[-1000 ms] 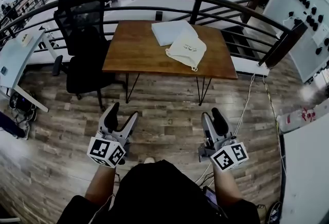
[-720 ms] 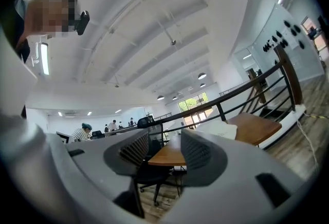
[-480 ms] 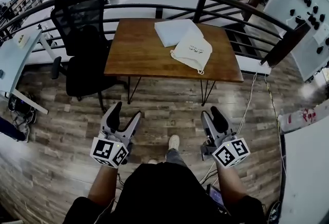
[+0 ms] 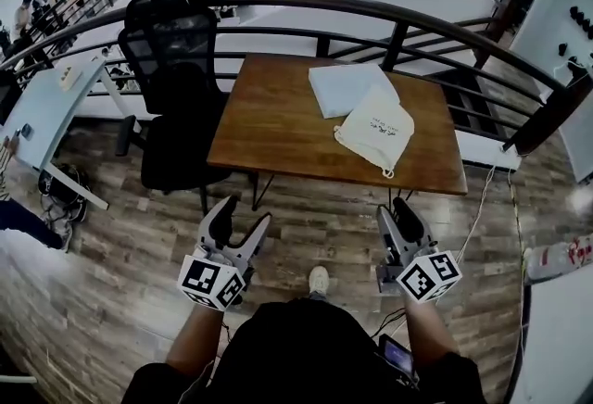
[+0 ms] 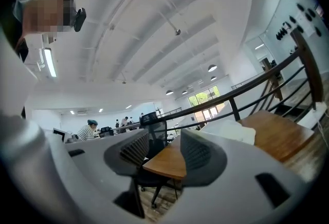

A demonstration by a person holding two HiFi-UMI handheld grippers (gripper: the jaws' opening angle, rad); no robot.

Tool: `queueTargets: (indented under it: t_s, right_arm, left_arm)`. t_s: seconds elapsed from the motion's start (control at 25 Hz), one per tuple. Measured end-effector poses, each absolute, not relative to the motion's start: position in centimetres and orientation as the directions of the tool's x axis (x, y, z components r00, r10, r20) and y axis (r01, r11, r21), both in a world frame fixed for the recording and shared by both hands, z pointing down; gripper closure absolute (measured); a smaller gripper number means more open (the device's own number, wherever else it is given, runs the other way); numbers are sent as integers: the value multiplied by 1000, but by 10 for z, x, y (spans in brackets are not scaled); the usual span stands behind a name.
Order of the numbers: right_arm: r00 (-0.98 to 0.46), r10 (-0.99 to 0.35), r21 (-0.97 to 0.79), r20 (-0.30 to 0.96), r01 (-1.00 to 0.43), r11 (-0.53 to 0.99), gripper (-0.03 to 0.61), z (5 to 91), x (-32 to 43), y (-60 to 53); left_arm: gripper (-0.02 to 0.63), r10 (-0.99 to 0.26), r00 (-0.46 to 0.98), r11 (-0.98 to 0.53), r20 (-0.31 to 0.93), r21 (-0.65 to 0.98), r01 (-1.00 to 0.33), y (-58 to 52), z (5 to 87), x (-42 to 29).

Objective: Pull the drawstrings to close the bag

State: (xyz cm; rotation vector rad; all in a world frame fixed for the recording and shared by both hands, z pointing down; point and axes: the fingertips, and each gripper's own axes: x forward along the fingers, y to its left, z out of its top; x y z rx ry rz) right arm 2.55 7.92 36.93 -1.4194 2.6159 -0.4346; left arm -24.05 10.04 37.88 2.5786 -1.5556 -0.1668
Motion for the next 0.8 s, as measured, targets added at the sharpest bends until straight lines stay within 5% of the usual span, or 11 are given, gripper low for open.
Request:
queueTargets:
  t_s: [0.8]
  right_arm:
    - [-585,-811,-318,31,-775,546,403,391,119,-56]
  left_arm:
    - [316,-847,531,-524,32,127,-842,-52,396,-120]
